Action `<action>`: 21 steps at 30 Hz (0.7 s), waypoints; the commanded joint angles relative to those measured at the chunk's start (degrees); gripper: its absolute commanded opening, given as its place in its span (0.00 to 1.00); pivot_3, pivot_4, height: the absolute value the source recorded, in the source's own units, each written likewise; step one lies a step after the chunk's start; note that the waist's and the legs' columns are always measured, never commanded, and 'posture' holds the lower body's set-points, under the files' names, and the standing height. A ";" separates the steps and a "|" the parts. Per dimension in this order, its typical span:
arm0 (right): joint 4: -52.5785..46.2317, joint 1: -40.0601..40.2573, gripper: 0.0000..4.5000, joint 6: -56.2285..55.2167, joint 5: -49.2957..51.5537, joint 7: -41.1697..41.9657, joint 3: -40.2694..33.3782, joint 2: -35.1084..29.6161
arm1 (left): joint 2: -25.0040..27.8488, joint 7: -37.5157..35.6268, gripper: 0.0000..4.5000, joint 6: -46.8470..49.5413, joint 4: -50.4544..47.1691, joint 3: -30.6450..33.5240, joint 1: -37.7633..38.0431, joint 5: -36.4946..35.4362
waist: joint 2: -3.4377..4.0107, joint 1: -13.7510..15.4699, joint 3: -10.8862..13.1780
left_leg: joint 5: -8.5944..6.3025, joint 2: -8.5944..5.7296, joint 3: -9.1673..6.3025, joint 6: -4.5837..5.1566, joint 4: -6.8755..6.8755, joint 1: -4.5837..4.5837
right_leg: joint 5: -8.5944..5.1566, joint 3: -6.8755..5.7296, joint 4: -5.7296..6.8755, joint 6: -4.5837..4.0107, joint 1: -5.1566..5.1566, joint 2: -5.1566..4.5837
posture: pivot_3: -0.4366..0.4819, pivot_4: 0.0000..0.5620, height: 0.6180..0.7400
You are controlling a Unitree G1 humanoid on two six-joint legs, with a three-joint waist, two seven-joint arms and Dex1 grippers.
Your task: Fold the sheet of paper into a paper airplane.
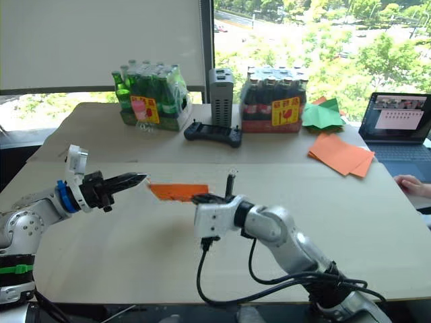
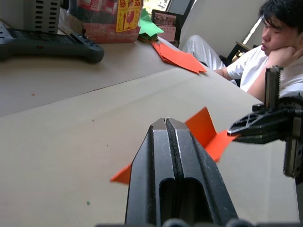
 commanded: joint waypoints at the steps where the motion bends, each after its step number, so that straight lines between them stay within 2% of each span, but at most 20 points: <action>1: 2.66 1.17 0.00 -7.31 -6.34 -3.25 1.86 -0.20 | 0.63 -0.19 0.00 1.14 -1.81 0.41 -0.50 -1.83 | -0.01 0.01 0.01 | 0.01 0.00 -0.01 -0.02 0.01 0.00 | 0.00 0.00 0.01 0.00 0.00 0.00 | 0.48 0.27 0.94; 6: 6.07 3.55 0.00 -10.64 -5.34 0.46 3.92 1.42 | 0.61 0.64 0.00 1.30 -3.18 -1.00 -0.46 -0.99 | -0.03 0.13 0.01 | 0.04 0.00 -0.02 -0.08 0.02 0.02 | 0.02 0.01 0.01 -0.02 0.04 0.00 | 0.48 0.27 0.94; 9: 4.50 4.95 0.19 -6.08 0.47 7.43 3.04 3.07 | 0.20 0.87 0.00 2.34 -4.22 -1.69 0.00 -1.67 | -0.04 0.07 0.01 | 0.04 0.01 -0.03 -0.07 0.02 0.03 | 0.02 0.01 0.02 -0.03 0.05 0.01 | 0.48 0.27 0.94; 14: -1.02 4.78 0.57 1.85 10.07 14.43 -3.37 4.70 | 0.17 -0.26 0.00 0.01 -5.87 -5.77 1.62 1.26 | -0.03 0.22 0.01 | 0.04 0.00 -0.05 -0.07 0.04 0.07 | 0.03 0.01 0.02 -0.03 0.11 0.01 | 0.48 0.27 0.94; 17: -3.18 3.64 0.57 5.52 15.55 18.04 -6.61 4.37 | 0.75 -2.06 0.00 -3.54 -6.69 -10.11 2.63 5.07 | -0.04 0.28 0.01 | 0.04 0.00 -0.05 -0.07 0.04 0.10 | 0.03 0.01 0.01 -0.03 0.13 0.01 | 0.48 0.27 0.94; 21: -5.17 2.10 0.57 15.35 24.52 19.83 -12.32 6.87 | -1.12 -3.39 0.00 -5.19 -4.83 -13.59 0.39 6.45 | -0.04 0.36 0.01 | 0.04 0.00 -0.06 -0.07 0.03 0.10 | 0.03 -0.01 0.02 -0.03 0.13 0.02 | 0.48 0.27 0.94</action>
